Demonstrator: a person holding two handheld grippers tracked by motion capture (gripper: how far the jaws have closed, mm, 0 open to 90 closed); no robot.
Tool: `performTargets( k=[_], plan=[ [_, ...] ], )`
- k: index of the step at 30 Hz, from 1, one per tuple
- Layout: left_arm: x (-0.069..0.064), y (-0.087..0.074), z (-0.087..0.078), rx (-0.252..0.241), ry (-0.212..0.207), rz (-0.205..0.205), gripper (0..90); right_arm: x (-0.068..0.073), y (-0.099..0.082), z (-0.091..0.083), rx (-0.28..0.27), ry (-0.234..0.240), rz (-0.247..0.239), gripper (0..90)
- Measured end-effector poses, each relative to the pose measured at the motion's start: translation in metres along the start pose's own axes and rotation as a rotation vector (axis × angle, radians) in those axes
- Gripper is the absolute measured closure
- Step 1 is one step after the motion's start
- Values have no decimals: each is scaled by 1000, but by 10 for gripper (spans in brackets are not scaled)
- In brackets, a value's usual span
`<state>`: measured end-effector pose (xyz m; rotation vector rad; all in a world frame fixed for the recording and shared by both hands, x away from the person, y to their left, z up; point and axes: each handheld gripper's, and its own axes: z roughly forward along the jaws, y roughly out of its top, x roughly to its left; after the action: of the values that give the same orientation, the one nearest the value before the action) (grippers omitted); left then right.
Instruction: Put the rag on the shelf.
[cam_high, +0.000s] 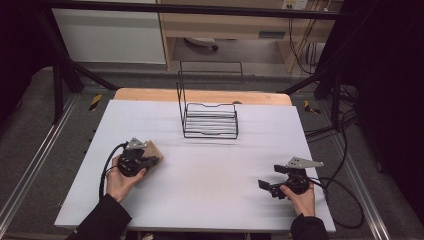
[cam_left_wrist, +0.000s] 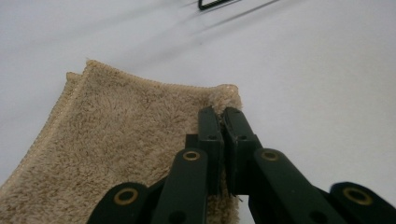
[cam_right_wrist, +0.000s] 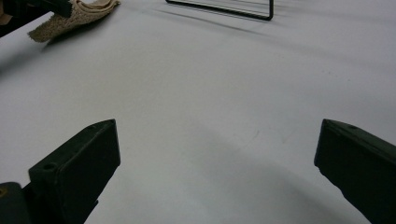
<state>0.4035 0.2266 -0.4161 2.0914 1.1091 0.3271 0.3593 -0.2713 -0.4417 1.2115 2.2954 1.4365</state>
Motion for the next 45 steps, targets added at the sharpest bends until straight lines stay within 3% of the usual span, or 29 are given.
performTargets(
  k=[7,12,23,29,31,32,35,36,39,40,42,44,45],
  plan=[
    [-21,5,4,-16,-43,-23,860,0,0,0,-2,-2,3,7],
    [-46,11,11,-18,-49,23,860,1,0,0,-2,-4,5,7],
    [-67,16,34,-8,-59,49,858,1,0,0,3,-3,-1,8],
    [-65,12,46,4,-78,59,835,1,0,1,6,-6,3,8],
    [-65,12,46,-3,-77,73,792,1,0,1,5,-7,0,8],
    [-64,12,44,-5,-78,86,715,1,-1,1,4,-8,1,8],
    [-62,14,39,-8,-73,127,660,1,-1,1,1,-8,-1,8],
    [-60,15,36,-8,-71,133,599,1,-1,1,1,-10,-1,8],
    [-51,18,23,-29,-64,138,550,1,-1,1,0,-10,0,8],
    [-42,19,15,-32,-56,142,467,1,0,1,0,-12,-2,8],
    [-37,18,11,-30,-48,138,417,1,-1,1,0,-12,0,8],
    [-25,16,4,-21,-27,131,398,2,-1,2,3,-13,2,8],
    [-13,11,-2,-17,-4,113,397,2,-1,2,7,-15,3,8]
  ],
)
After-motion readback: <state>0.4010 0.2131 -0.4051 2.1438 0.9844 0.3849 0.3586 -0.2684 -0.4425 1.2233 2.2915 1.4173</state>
